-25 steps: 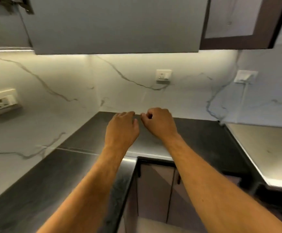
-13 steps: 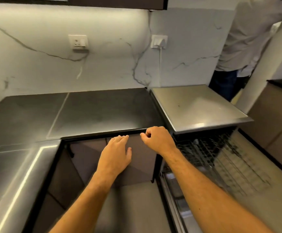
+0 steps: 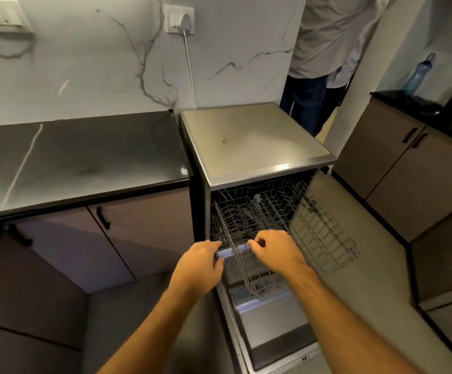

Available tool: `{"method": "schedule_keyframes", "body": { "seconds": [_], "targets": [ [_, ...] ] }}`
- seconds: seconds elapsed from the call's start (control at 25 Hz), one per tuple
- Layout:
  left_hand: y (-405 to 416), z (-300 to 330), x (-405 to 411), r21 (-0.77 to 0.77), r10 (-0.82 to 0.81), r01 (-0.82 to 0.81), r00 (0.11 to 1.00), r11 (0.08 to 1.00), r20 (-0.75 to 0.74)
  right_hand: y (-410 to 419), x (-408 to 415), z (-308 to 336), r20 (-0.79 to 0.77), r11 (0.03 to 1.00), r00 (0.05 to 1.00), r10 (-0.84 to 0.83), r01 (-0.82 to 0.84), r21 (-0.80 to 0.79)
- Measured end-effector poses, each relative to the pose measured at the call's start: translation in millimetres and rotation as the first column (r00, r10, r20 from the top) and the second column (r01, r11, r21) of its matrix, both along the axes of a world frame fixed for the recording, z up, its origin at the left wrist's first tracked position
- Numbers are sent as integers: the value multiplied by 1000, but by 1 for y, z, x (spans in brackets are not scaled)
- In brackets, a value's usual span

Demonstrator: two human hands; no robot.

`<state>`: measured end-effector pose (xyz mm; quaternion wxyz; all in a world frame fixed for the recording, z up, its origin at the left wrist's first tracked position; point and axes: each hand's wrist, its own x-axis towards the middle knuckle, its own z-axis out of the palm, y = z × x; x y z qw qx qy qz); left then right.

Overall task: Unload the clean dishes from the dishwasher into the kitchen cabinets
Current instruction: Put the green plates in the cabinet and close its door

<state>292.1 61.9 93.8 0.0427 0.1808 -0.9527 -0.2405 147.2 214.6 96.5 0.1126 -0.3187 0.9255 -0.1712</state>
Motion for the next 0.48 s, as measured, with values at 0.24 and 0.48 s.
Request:
{"method": "schedule_keyframes", "body": {
  "seconds": [0.24, 0.48],
  "targets": [
    [25, -41, -54, 188, -54, 33, 993, 982, 109, 63, -52, -36, 60, 993, 992, -107, 104, 52],
    [50, -88, -99, 441, -40, -76, 968, 894, 247, 121, -102, -63, 139, 951, 941, -309, 310, 18]
  ]
}}
